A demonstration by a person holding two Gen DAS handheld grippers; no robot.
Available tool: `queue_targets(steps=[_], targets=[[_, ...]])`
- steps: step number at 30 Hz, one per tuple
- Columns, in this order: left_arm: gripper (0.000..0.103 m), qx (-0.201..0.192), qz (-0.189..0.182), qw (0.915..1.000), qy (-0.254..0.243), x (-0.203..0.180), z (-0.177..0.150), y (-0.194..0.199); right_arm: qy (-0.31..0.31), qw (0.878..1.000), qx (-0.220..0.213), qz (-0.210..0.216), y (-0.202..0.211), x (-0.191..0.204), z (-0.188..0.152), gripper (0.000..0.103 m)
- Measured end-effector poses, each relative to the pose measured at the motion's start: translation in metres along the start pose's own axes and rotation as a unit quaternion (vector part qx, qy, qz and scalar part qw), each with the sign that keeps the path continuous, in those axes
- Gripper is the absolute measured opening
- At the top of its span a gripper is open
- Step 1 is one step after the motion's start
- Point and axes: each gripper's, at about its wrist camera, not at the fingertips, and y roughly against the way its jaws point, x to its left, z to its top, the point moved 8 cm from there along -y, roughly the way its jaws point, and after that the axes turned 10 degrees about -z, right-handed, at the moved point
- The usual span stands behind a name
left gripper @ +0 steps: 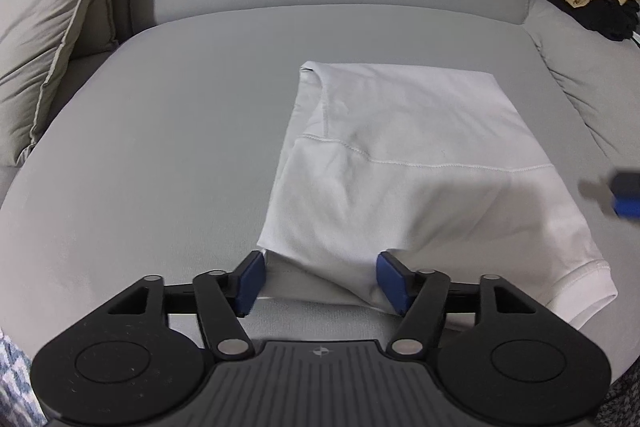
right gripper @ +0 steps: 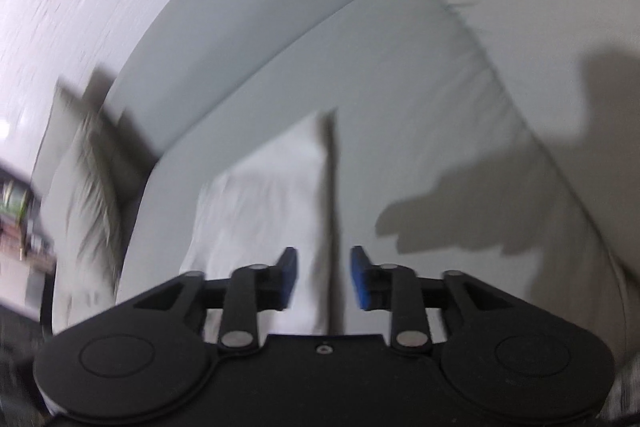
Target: Fold clothes
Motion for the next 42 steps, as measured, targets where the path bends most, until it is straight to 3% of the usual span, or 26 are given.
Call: queue_targets(steps=[4,9,16,21,29,31,34,42], targets=[[0.067,-0.007,0.001,0.9999,0.014,0.003,-0.003,0.006,0.028,1.0,-0.002,-0.015,0.018,0.0,-0.02,0.066],[0.072,-0.022,0.007,0.9995,0.023,0.005,-0.008,0.016,0.027,0.999,0.027,-0.011,0.022,-0.006,-0.038,0.067],[0.074,-0.032,0.02,0.9981,0.049,0.011,-0.013,0.024,0.043,0.999,-0.008,-0.012,0.038,-0.005,-0.033,0.075],[0.079,-0.028,0.027,0.9986,0.035,0.008,-0.013,0.023,0.044,0.999,-0.004,-0.009,0.039,-0.007,-0.038,0.077],[0.086,-0.034,0.037,0.9985,0.023,0.007,-0.013,0.024,0.051,0.998,-0.007,-0.021,0.036,-0.004,-0.038,0.091],[0.093,-0.033,0.039,0.9985,0.021,0.006,-0.013,0.025,0.053,0.998,-0.007,-0.025,0.035,-0.004,-0.039,0.094],[0.096,-0.031,0.04,0.9986,0.012,0.003,-0.015,0.025,0.062,0.997,-0.013,-0.032,0.035,-0.003,-0.038,0.099],[0.101,-0.03,0.049,0.9982,-0.018,-0.005,-0.014,0.025,0.08,0.996,-0.007,-0.046,0.031,0.002,-0.043,0.102]])
